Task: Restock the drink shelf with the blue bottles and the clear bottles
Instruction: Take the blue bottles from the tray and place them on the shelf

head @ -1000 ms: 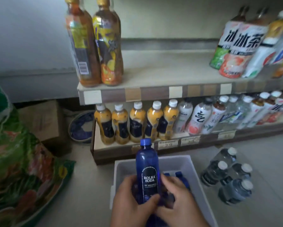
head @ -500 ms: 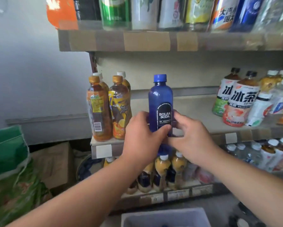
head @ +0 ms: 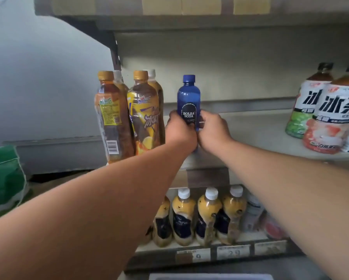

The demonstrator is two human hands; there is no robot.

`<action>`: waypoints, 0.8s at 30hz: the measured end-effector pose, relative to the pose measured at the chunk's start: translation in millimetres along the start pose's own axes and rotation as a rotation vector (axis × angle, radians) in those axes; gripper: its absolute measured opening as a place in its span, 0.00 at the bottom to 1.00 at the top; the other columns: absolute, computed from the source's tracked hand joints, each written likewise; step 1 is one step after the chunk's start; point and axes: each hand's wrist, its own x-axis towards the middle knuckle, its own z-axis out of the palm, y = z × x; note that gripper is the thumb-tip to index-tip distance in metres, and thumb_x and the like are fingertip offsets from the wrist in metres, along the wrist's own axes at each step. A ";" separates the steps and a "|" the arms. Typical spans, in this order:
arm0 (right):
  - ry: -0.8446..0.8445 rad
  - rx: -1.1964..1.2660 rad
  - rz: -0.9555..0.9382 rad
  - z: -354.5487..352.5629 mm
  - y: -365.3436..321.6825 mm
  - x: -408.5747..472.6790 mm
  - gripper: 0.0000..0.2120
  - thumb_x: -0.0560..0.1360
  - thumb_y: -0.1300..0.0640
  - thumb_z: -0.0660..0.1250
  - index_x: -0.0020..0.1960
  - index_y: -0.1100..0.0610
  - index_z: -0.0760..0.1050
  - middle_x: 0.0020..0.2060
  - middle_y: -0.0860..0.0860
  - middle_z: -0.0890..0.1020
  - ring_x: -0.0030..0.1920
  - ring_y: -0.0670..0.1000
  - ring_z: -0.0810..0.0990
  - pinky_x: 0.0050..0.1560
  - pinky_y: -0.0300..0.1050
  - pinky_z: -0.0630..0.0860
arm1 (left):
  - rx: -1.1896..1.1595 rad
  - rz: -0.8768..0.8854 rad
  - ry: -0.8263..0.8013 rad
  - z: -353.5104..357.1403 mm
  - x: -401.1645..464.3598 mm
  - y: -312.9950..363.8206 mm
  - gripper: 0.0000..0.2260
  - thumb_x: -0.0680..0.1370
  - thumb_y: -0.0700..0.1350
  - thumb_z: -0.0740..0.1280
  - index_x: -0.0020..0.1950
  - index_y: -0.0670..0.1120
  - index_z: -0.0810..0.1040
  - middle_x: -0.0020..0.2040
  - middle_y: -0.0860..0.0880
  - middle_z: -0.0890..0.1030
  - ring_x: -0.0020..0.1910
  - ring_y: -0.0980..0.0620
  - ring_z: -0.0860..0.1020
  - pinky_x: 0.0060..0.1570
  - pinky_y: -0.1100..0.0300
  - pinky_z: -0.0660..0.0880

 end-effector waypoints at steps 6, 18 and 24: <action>-0.051 -0.080 0.097 12.9 7.7 -10.4 0.06 0.77 0.58 0.65 0.41 0.57 0.77 0.38 0.53 0.78 0.41 0.55 0.71 0.38 0.42 0.64 | 0.105 0.011 -0.003 8.7 4.4 -20.3 0.15 0.80 0.43 0.64 0.65 0.42 0.67 0.62 0.41 0.78 0.60 0.40 0.77 0.53 0.54 0.71; 0.068 0.251 -0.028 1.2 10.8 -163.6 0.18 0.74 0.62 0.73 0.64 0.60 0.79 0.51 0.50 0.86 0.51 0.44 0.85 0.56 0.39 0.80 | 0.010 0.308 0.007 -30.4 -140.4 -70.8 0.16 0.80 0.38 0.59 0.67 0.43 0.74 0.62 0.48 0.80 0.61 0.53 0.78 0.62 0.59 0.74; -0.042 0.309 0.115 41.9 58.5 -284.0 0.18 0.75 0.63 0.72 0.64 0.62 0.78 0.48 0.46 0.84 0.50 0.41 0.84 0.56 0.40 0.81 | -0.064 0.126 -0.033 -33.2 -245.3 -162.1 0.10 0.81 0.40 0.62 0.60 0.44 0.77 0.50 0.56 0.80 0.49 0.64 0.79 0.50 0.74 0.73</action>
